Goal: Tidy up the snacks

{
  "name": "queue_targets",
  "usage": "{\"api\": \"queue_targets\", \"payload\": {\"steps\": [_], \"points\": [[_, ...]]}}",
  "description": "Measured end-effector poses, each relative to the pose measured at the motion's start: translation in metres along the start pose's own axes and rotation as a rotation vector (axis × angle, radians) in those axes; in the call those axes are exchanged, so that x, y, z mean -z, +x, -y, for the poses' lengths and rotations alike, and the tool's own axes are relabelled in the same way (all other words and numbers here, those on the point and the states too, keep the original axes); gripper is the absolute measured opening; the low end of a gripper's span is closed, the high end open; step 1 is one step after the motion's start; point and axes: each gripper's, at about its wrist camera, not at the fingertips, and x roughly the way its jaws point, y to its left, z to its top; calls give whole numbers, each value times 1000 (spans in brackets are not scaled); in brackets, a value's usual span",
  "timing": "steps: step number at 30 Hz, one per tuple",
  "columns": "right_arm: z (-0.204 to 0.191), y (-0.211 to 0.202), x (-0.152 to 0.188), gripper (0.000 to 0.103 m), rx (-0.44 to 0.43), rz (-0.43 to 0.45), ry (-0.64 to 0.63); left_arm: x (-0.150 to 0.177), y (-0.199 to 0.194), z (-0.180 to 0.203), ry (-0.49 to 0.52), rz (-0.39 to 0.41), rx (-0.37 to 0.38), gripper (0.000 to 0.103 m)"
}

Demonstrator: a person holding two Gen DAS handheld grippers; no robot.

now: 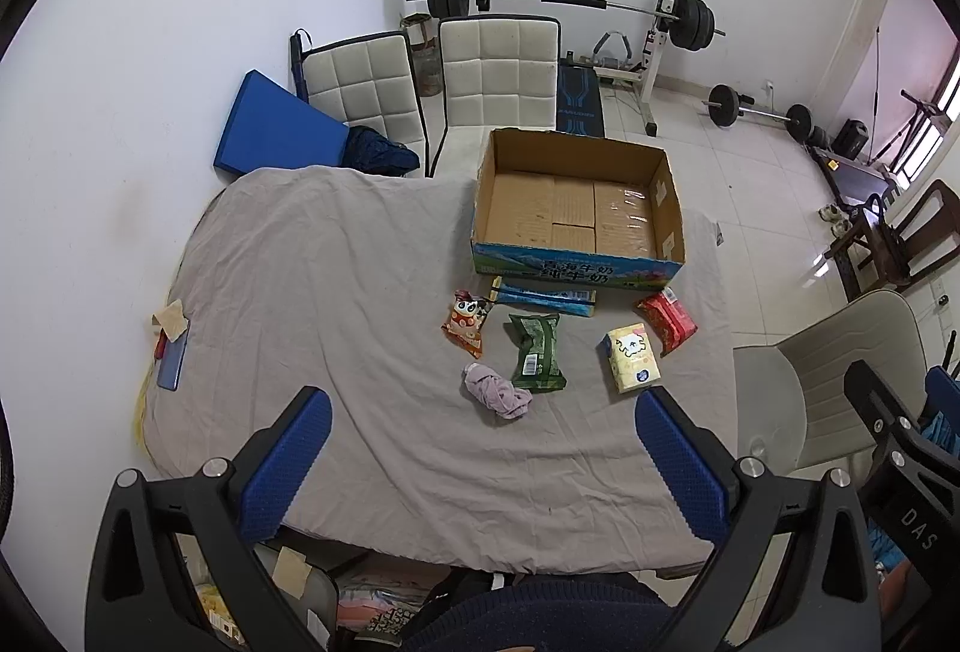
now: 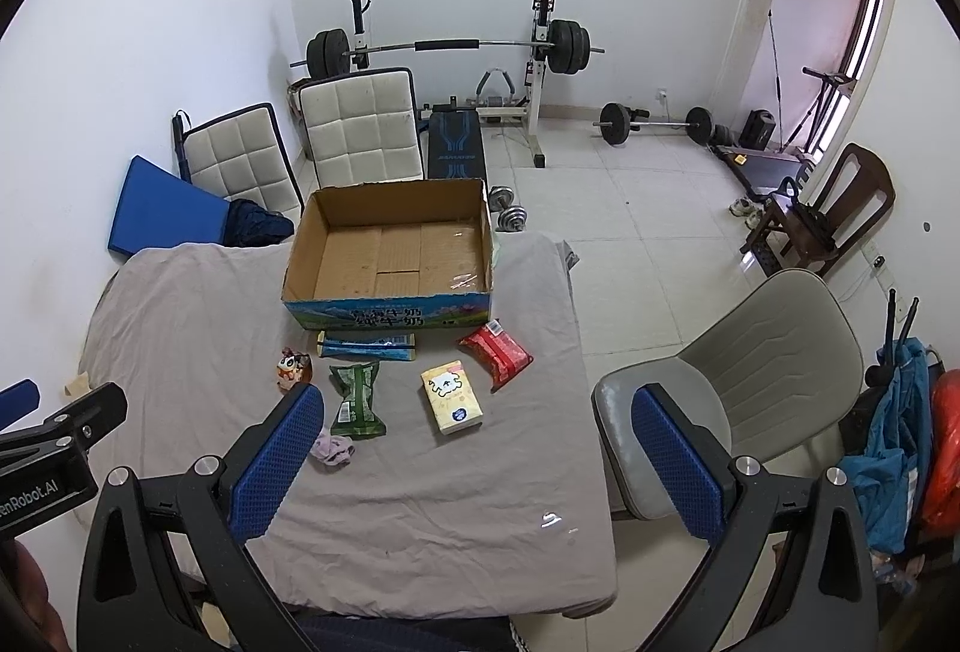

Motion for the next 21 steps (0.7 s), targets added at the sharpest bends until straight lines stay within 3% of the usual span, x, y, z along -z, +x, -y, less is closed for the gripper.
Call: {"api": "queue_targets", "payload": {"steps": [21], "points": [[0,-7,-4,103,-1,7,1,-1,-3,1,-3,11,-1,103]]}}
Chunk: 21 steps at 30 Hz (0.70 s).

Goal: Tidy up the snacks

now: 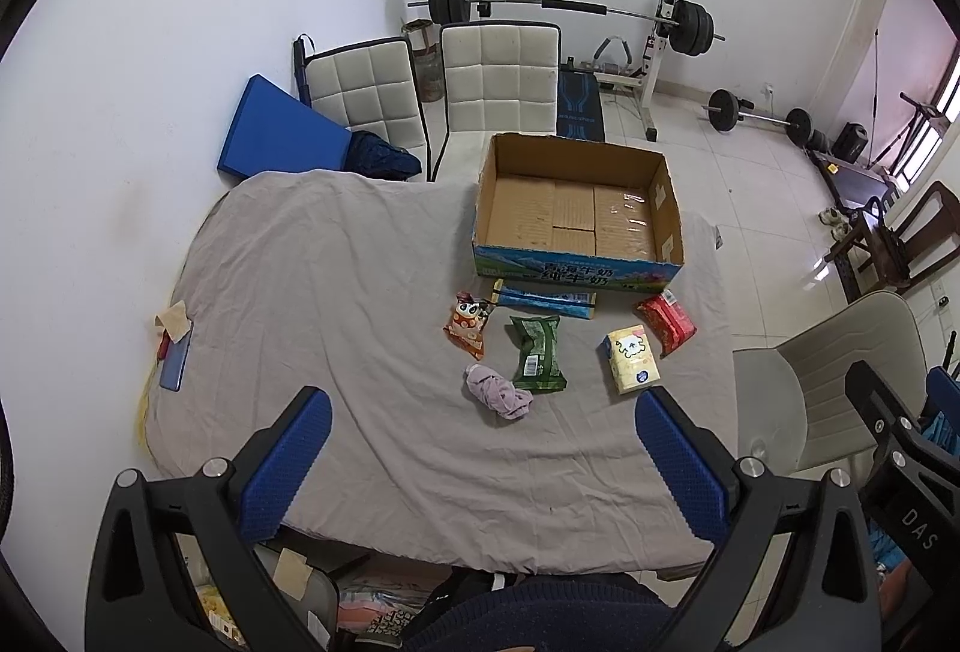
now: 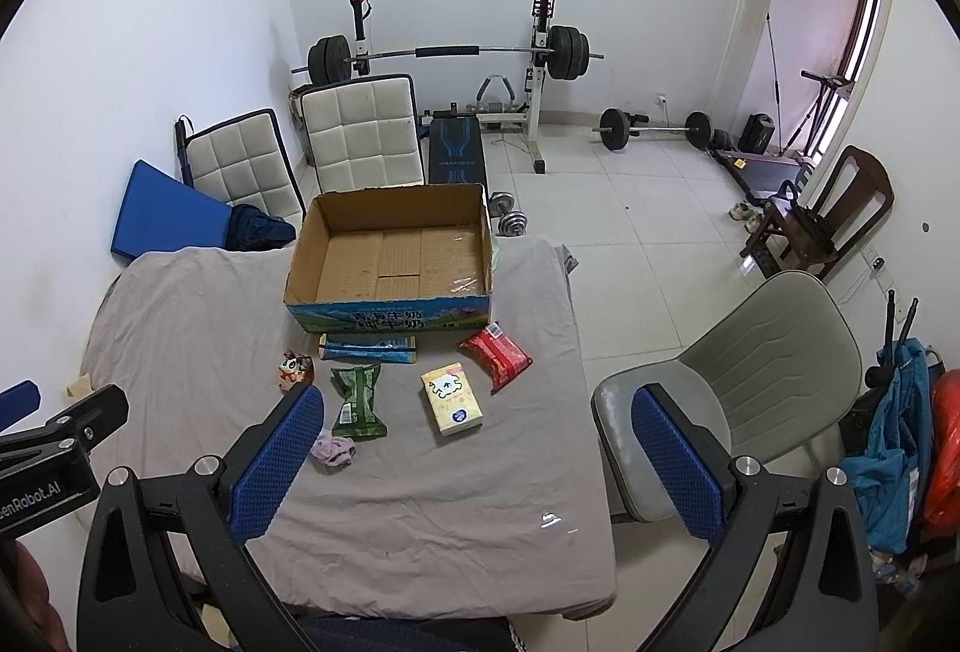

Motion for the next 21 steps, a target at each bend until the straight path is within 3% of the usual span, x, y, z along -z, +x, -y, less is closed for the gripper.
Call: {"api": "queue_targets", "payload": {"steps": [21], "points": [[-2,-3,3,103,-8,4,-2,4,-7,-2,-2,7,-1,103]]}}
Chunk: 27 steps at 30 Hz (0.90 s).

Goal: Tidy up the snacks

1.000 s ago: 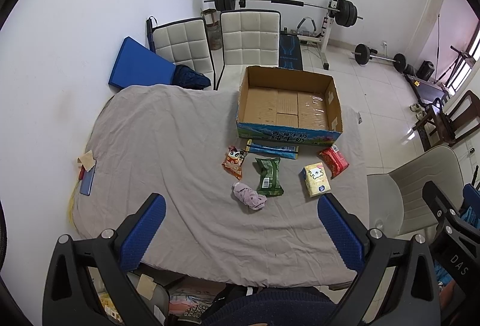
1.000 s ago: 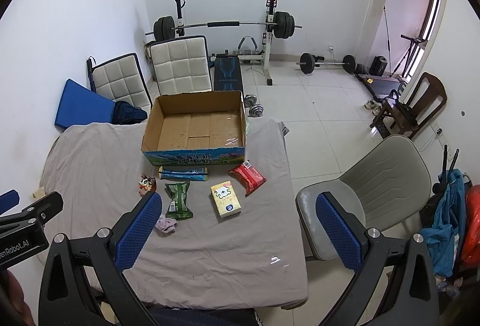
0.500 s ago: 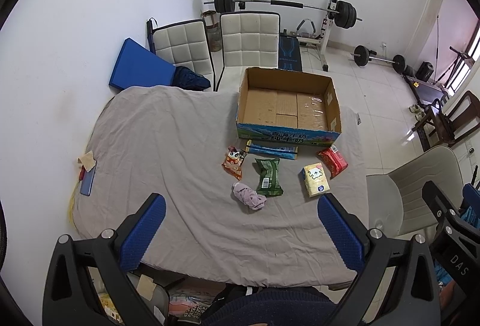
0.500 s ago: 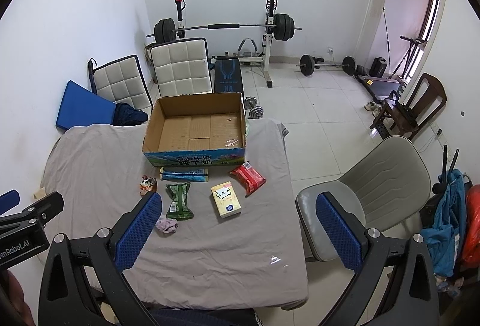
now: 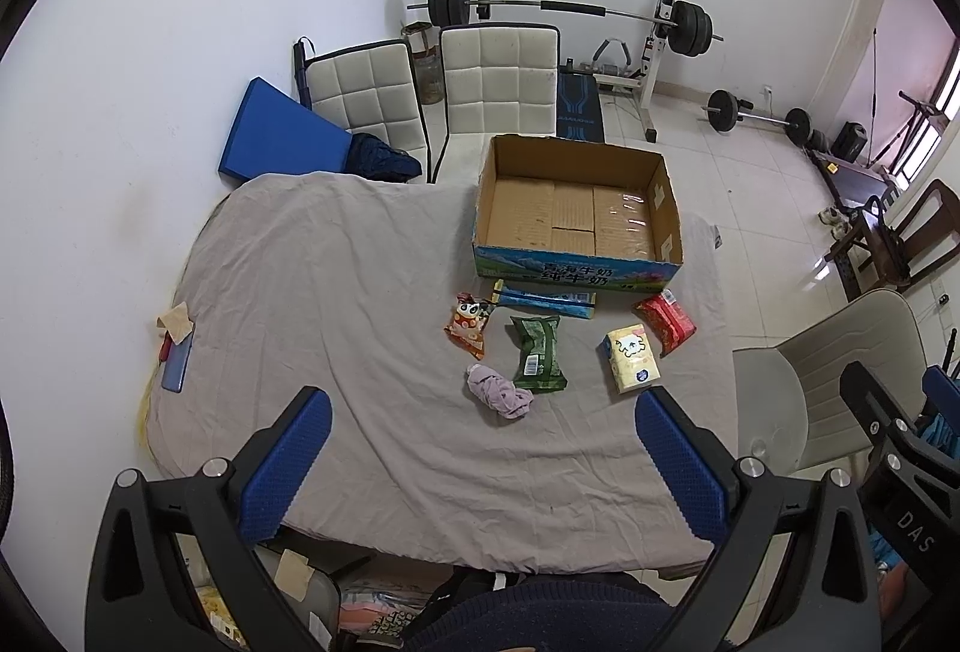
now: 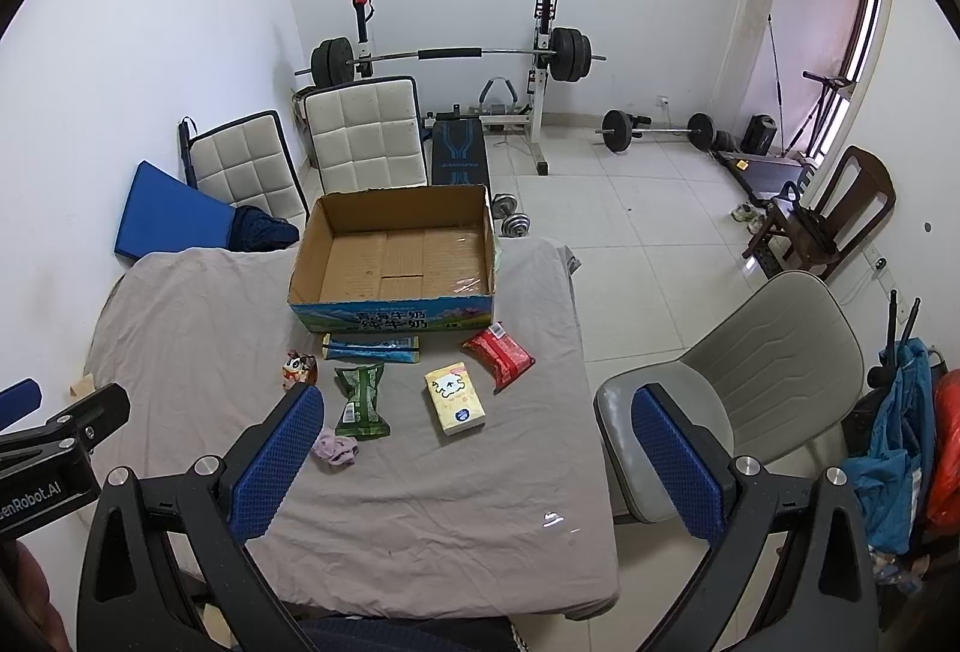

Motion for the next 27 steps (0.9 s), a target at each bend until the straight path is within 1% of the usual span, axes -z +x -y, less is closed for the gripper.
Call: {"api": "queue_targets", "payload": {"steps": [5,7,9,11,14,16,19,21,22,24,27], "points": [[-1,0,0,103,-5,2,-3,-1,2,1,8,-14,3,103],[0,5,-2,103,-7,-2,-1,-5,8,3,20,-3,1,103],[4,20,-6,103,-14,-31,13,-11,22,4,35,-10,-15,103],[11,42,-8,103,-8,-64,23,-19,43,3,34,-20,-10,103],[20,84,-11,103,6,-121,29,-27,83,3,28,-46,-10,103],[23,121,-12,103,1,-173,25,-33,112,6,25,-80,-1,103],[29,186,-7,103,10,-266,16,-40,166,12,30,-156,25,103],[35,225,-1,103,21,-308,11,-40,199,17,34,-210,34,103],[39,251,0,103,29,-330,4,-40,217,22,37,-234,50,103],[45,294,3,103,39,-362,-19,-39,253,31,51,-291,51,103],[54,354,6,103,37,-391,-63,-33,294,44,56,-357,76,102]]}}
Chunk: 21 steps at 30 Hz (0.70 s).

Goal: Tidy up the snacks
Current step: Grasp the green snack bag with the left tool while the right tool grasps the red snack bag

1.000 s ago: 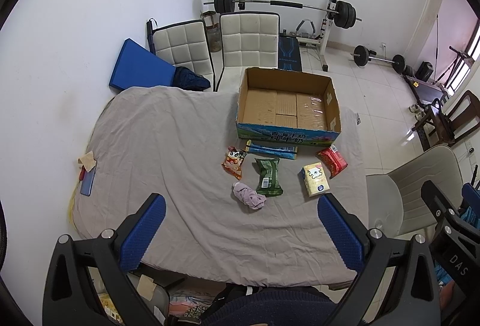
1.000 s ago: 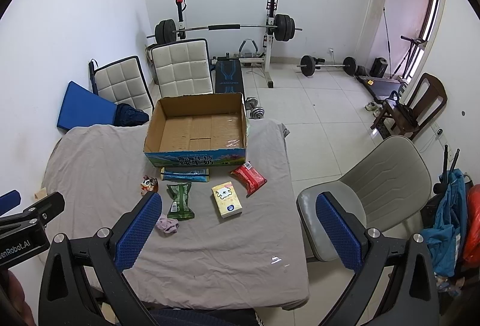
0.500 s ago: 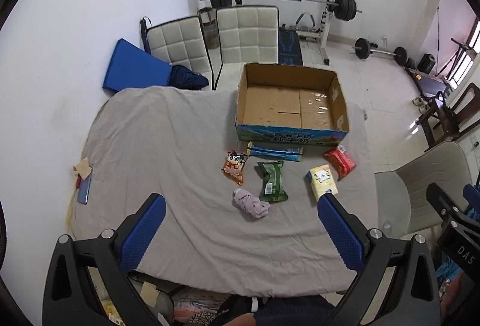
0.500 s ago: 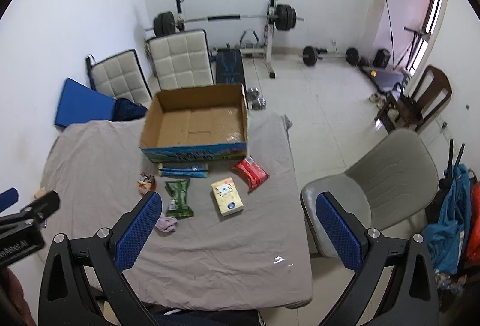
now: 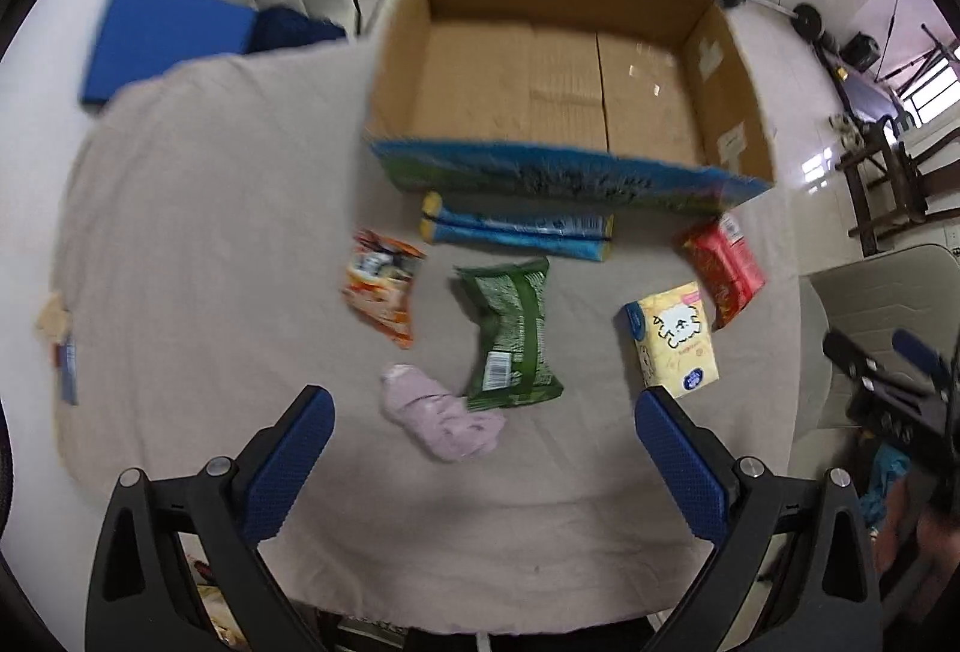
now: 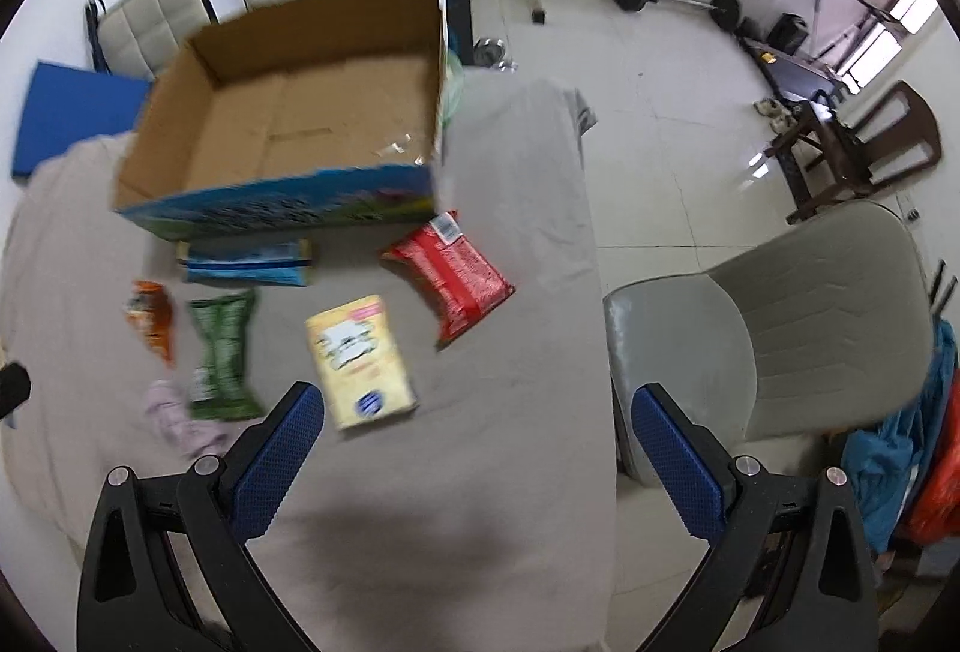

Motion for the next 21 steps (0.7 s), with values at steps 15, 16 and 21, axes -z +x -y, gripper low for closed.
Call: {"api": "queue_targets", "payload": {"steps": [15,16,21], "points": [[-15,210,-63,77,-101,-249,-127,-14,169,13,-95,-315,87,83],[-14,218,-62,73,-82,-268,-120,-12,177,13,-103,-327,76,70],[-8,224,-46,59,-102,-317,-65,-1,186,8,-151,-332,68,41]]}}
